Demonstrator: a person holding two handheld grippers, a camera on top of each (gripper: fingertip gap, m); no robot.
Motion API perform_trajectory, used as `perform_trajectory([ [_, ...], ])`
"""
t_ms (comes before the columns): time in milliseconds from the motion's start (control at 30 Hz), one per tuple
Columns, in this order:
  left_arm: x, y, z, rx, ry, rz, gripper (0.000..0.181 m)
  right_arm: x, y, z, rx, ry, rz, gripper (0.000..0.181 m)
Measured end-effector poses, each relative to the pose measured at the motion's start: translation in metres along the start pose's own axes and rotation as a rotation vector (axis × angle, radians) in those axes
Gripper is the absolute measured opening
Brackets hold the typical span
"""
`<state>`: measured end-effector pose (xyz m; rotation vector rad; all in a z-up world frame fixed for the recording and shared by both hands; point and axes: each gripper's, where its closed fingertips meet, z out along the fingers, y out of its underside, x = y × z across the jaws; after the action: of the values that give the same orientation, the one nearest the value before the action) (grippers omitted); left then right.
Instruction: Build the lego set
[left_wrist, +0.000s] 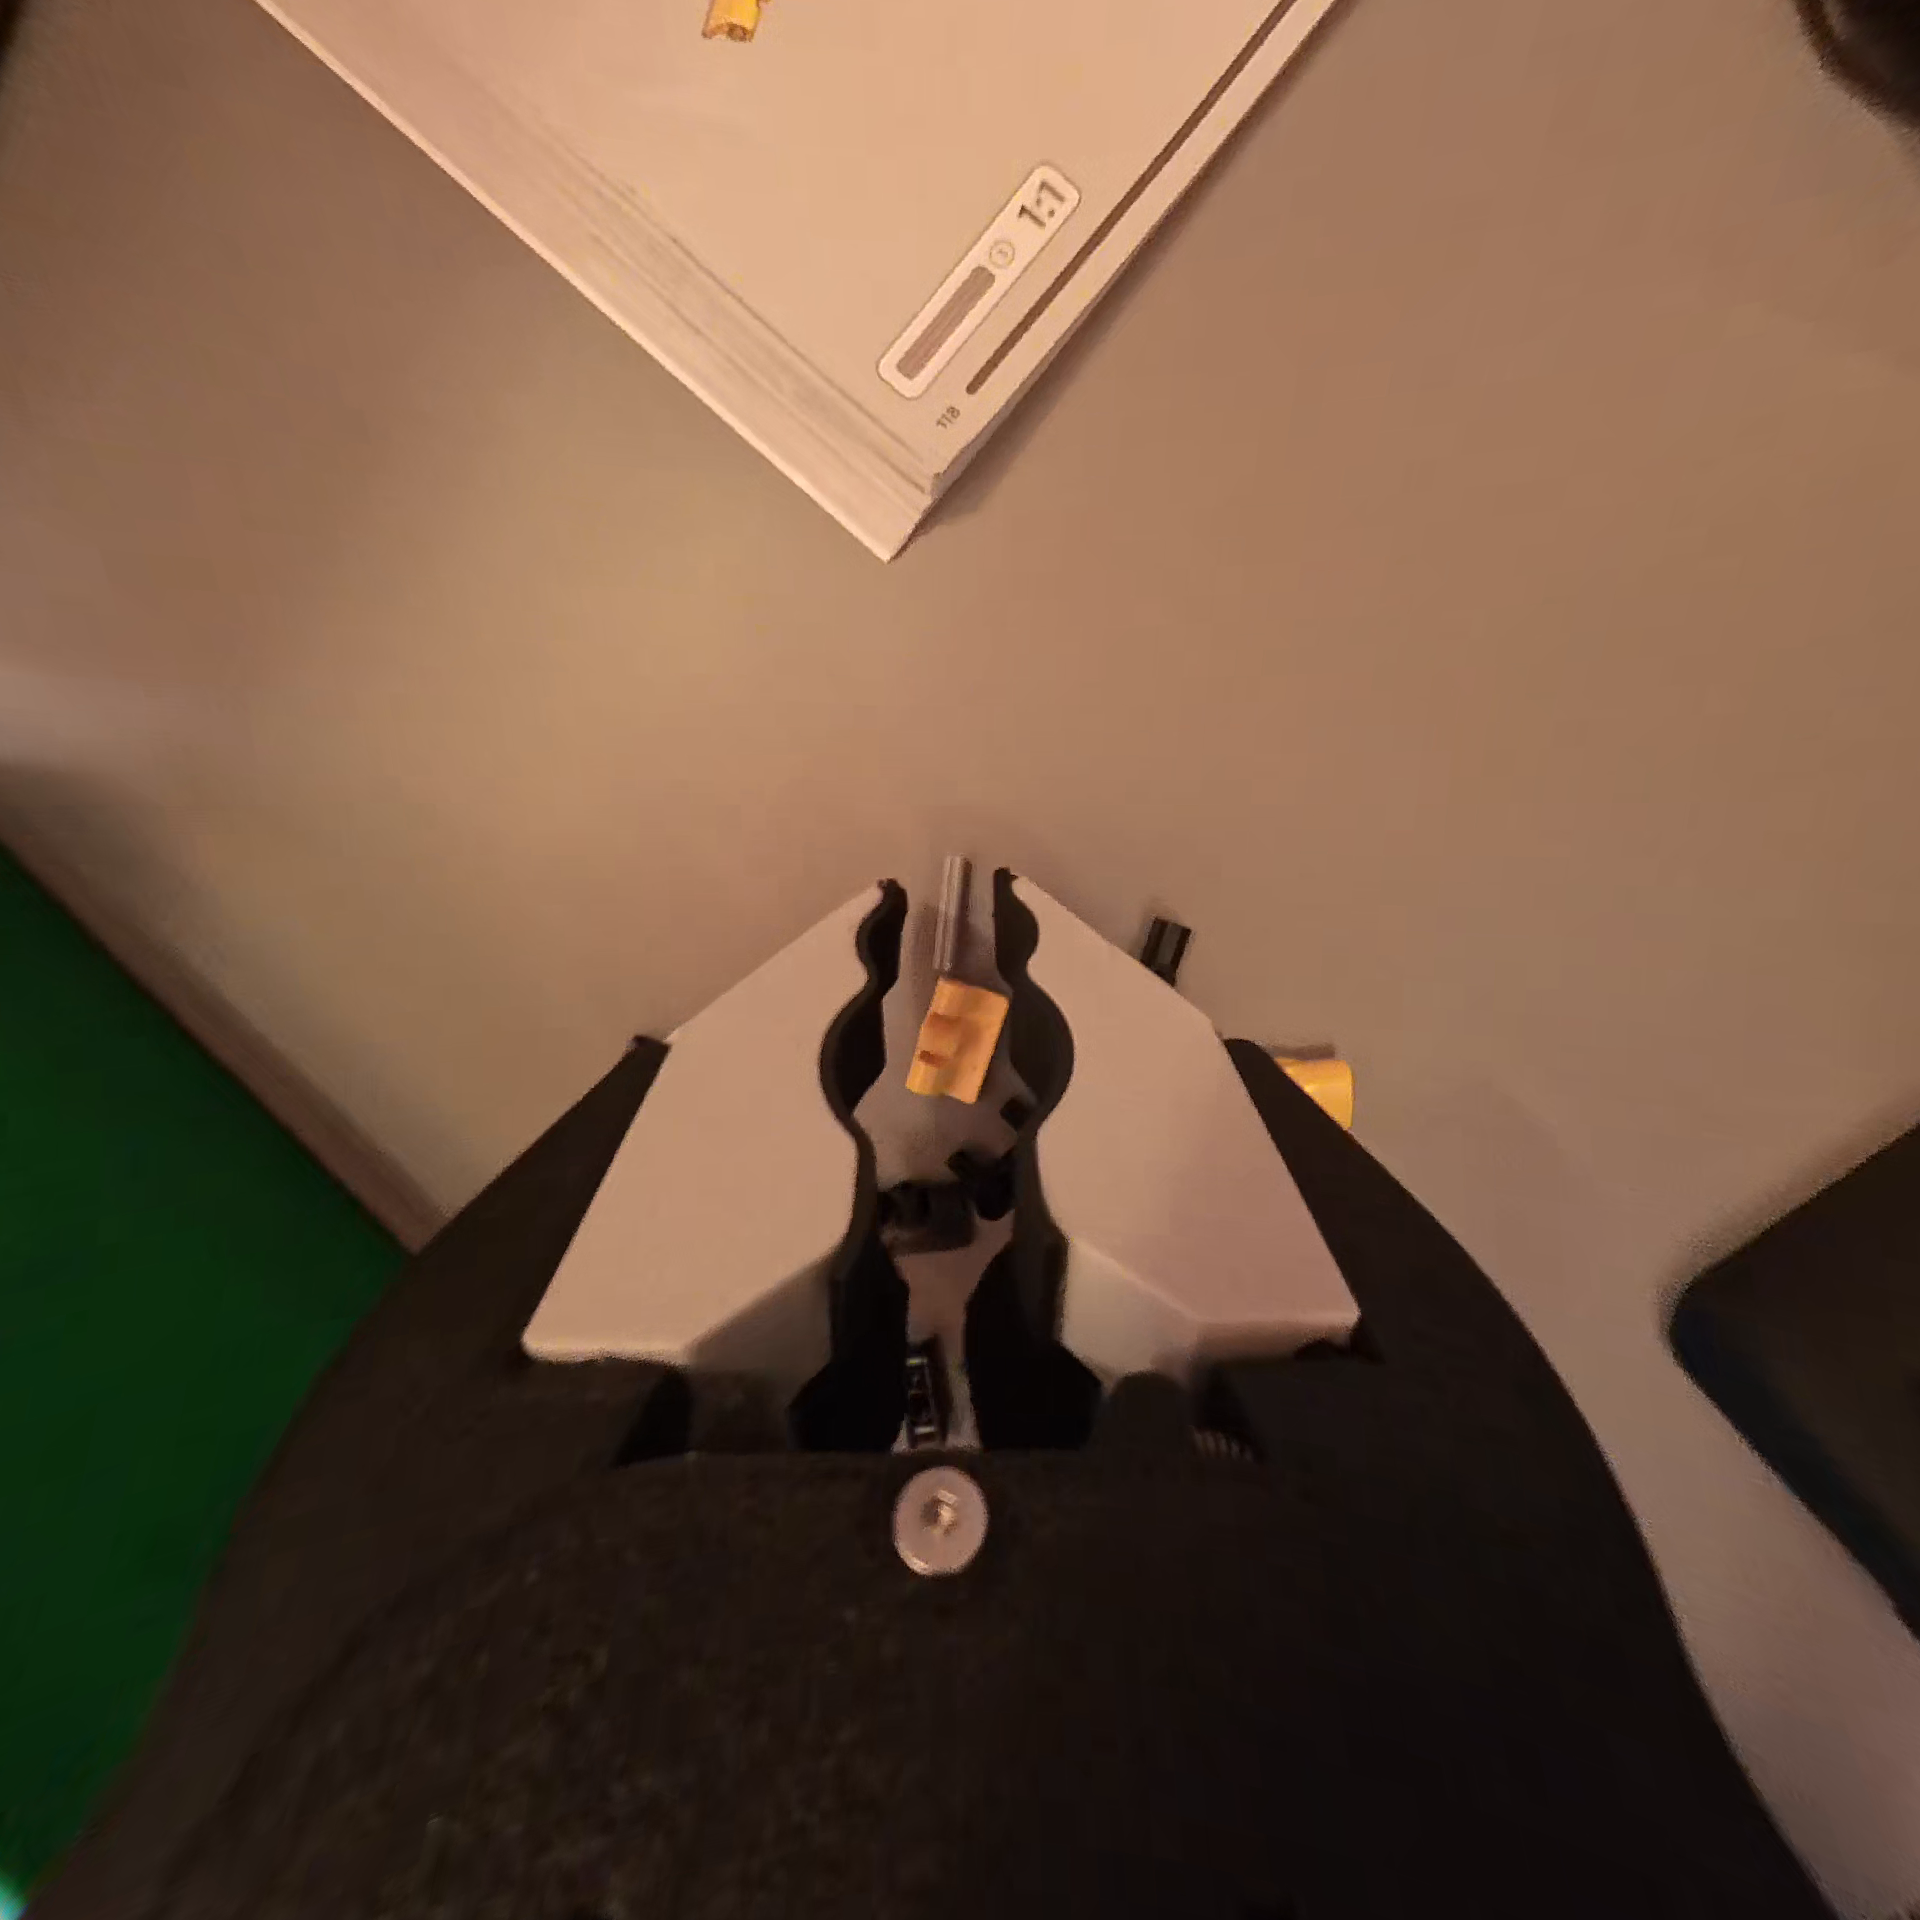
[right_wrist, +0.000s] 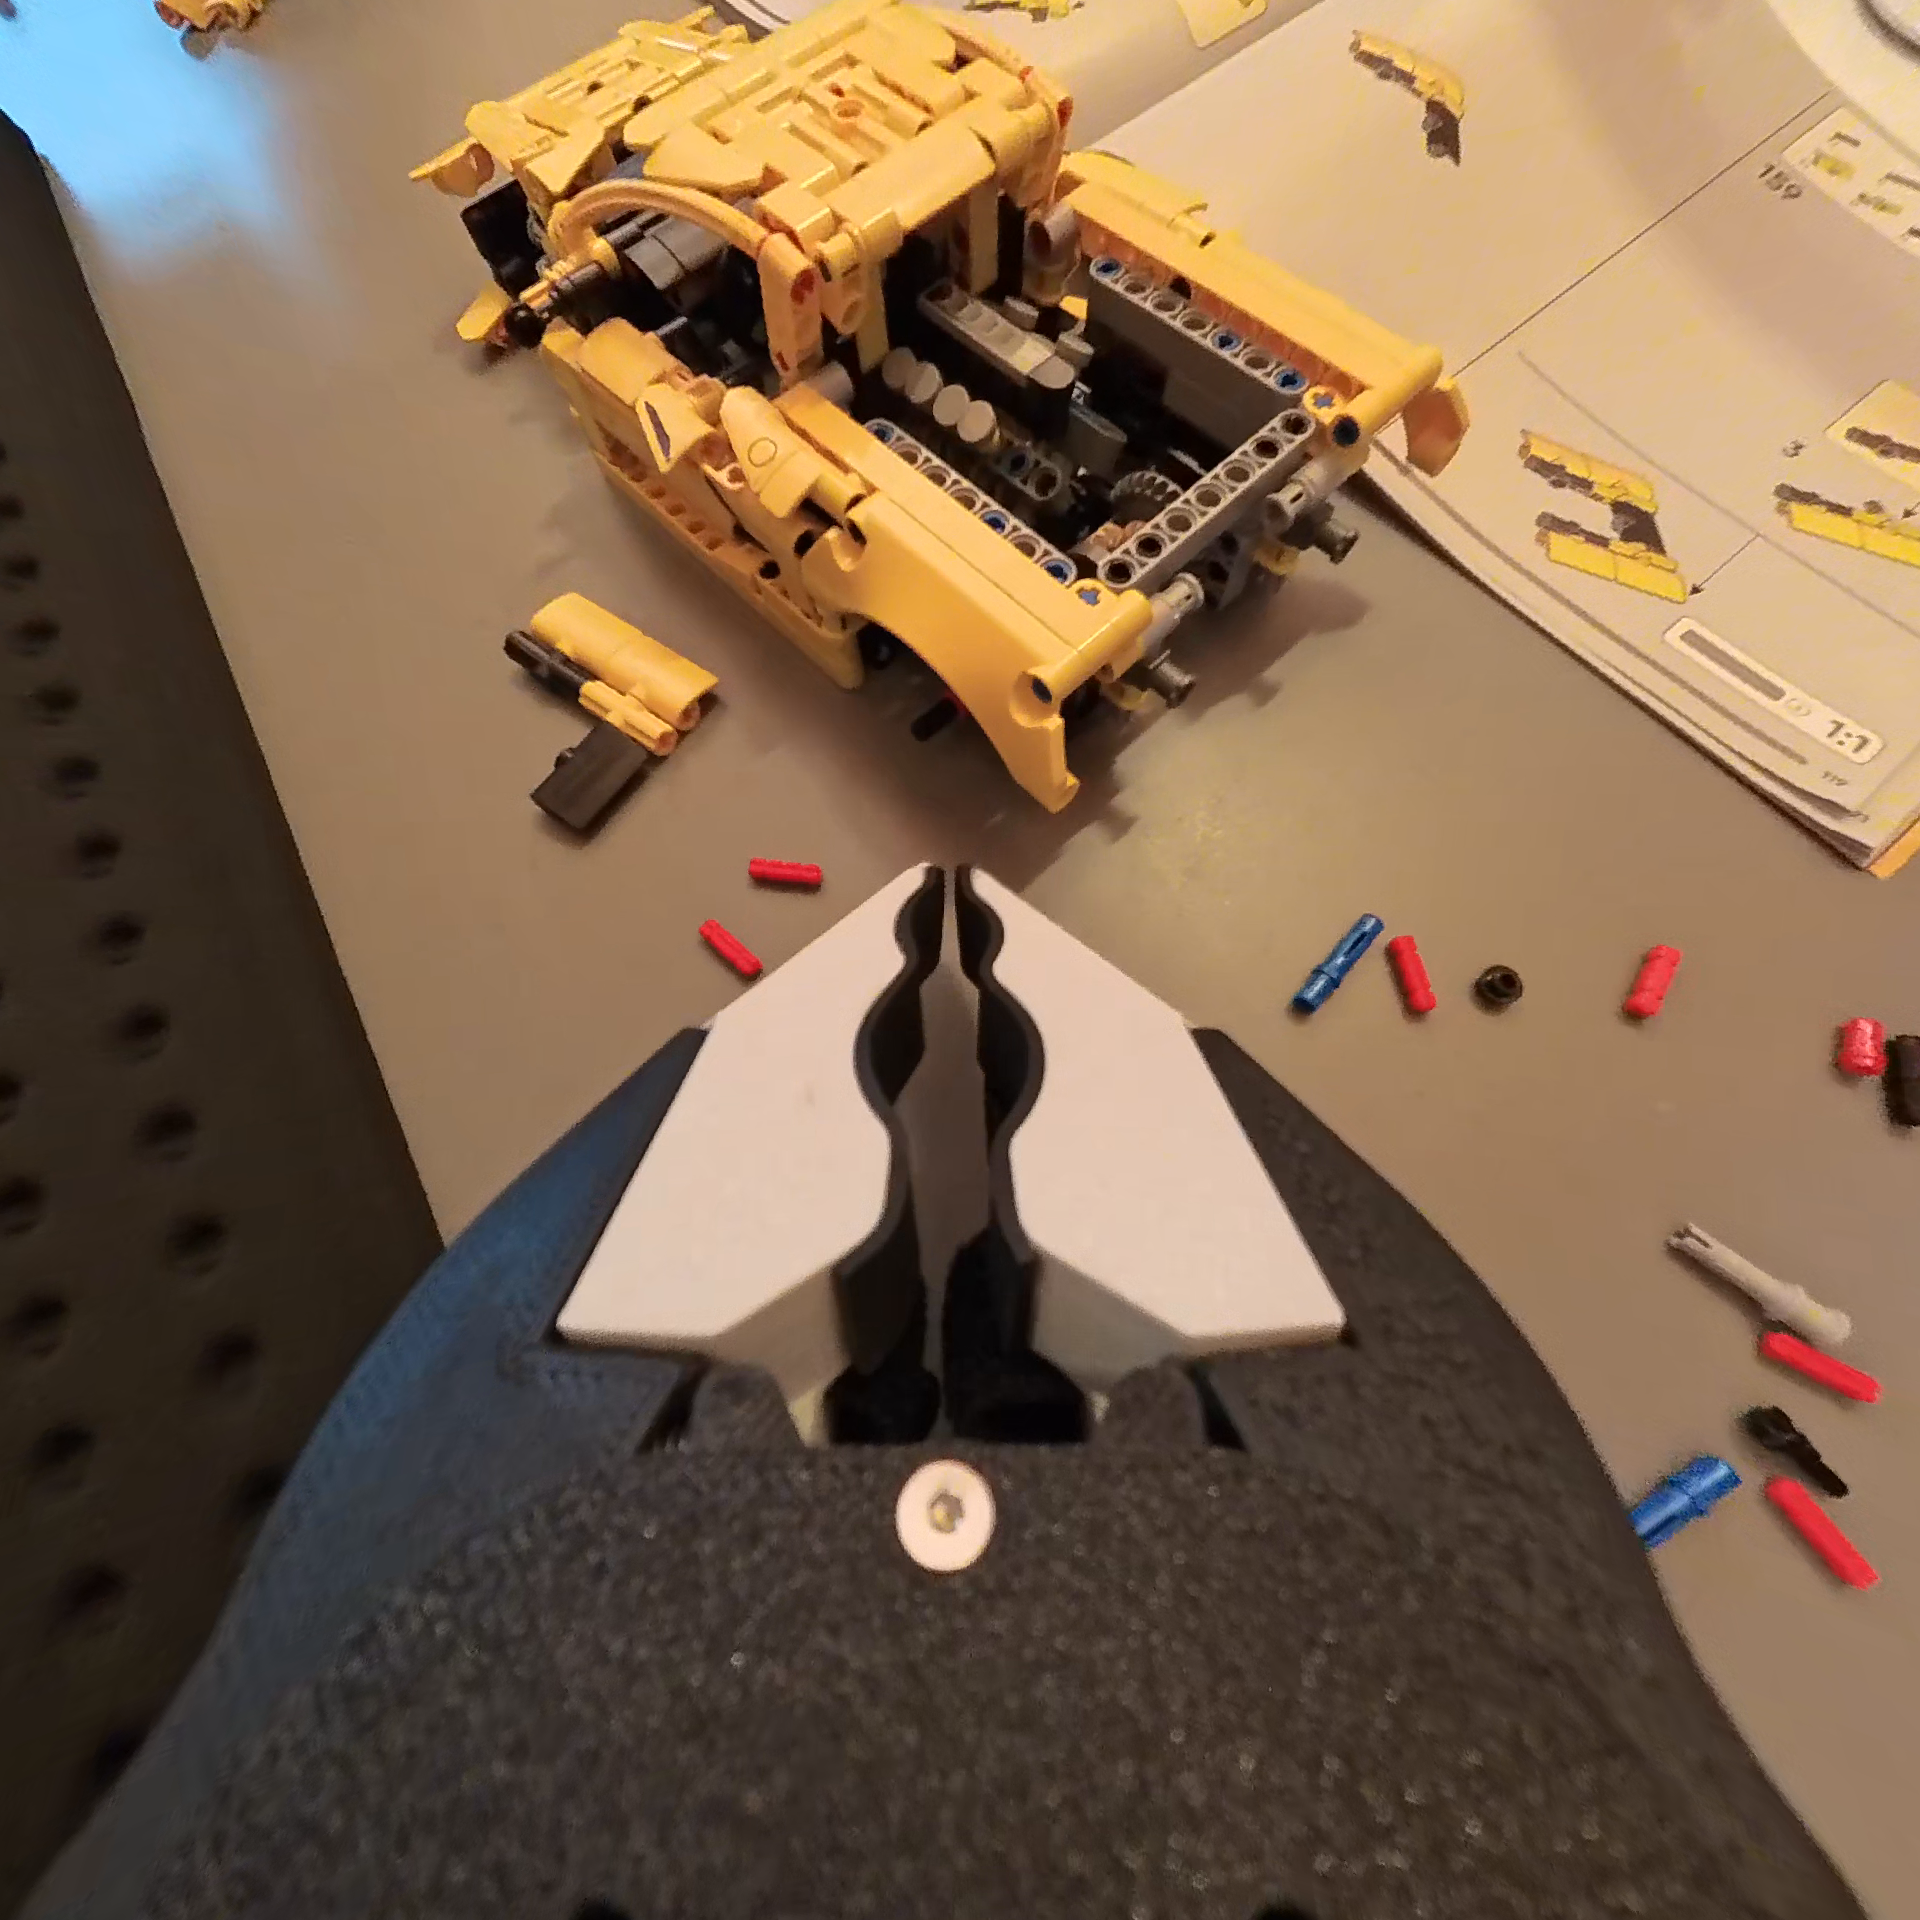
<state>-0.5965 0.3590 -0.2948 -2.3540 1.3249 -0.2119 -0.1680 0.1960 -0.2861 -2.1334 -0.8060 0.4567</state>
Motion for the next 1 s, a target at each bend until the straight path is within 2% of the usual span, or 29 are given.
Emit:
perform_trajectory([
  [67,0.002,0.005,0.005,-0.030,0.010,0.004,0.015,-0.001,0.000,0.001,-0.002,-0.007,0.000,0.002],
  [133,0.005,0.005,0.008,-0.030,0.027,0.008,0.003,-0.001,0.001,0.001,-0.005,-0.013,0.003,0.002],
  [200,0.004,0.005,0.008,-0.046,0.032,0.003,0.003,-0.002,0.000,0.001,-0.002,-0.018,0.005,0.002],
  [267,0.007,-0.007,0.005,-0.028,0.078,-0.003,0.003,-0.003,-0.001,0.000,0.006,-0.022,0.007,0.002],
  [333,0.020,-0.040,-0.001,0.034,0.188,0.001,0.003,-0.004,-0.003,0.000,0.010,-0.027,0.005,0.001],
  [367,0.029,-0.067,-0.006,0.079,0.239,0.013,0.003,-0.004,-0.003,0.000,0.012,-0.027,0.002,0.001],
  [500,0.090,-0.204,-0.018,0.221,0.439,0.176,0.003,-0.006,-0.006,-0.003,0.024,-0.020,-0.015,0.001],
  [600,0.152,-0.293,-0.002,0.199,0.523,0.397,0.003,-0.007,-0.009,-0.006,0.050,-0.006,-0.029,0.000],
  [700,0.207,-0.360,0.038,0.117,0.516,0.582,0.003,-0.007,-0.009,-0.007,0.051,0.005,-0.041,0.000],
  [767,0.237,-0.386,0.072,0.038,0.511,0.670,0.003,-0.009,-0.009,-0.007,0.049,0.006,-0.053,0.000],
  [833,0.259,-0.399,0.104,-0.037,0.514,0.736,0.003,-0.011,-0.009,-0.007,0.052,0.004,-0.062,0.000],
  [900,0.270,-0.403,0.132,-0.112,0.511,0.752,0.003,-0.012,-0.009,-0.008,0.058,-0.001,-0.069,0.000],
  [1000,0.280,-0.402,0.155,-0.178,0.528,0.758,0.003,-0.011,-0.008,-0.010,0.061,-0.011,-0.057,0.000],
])
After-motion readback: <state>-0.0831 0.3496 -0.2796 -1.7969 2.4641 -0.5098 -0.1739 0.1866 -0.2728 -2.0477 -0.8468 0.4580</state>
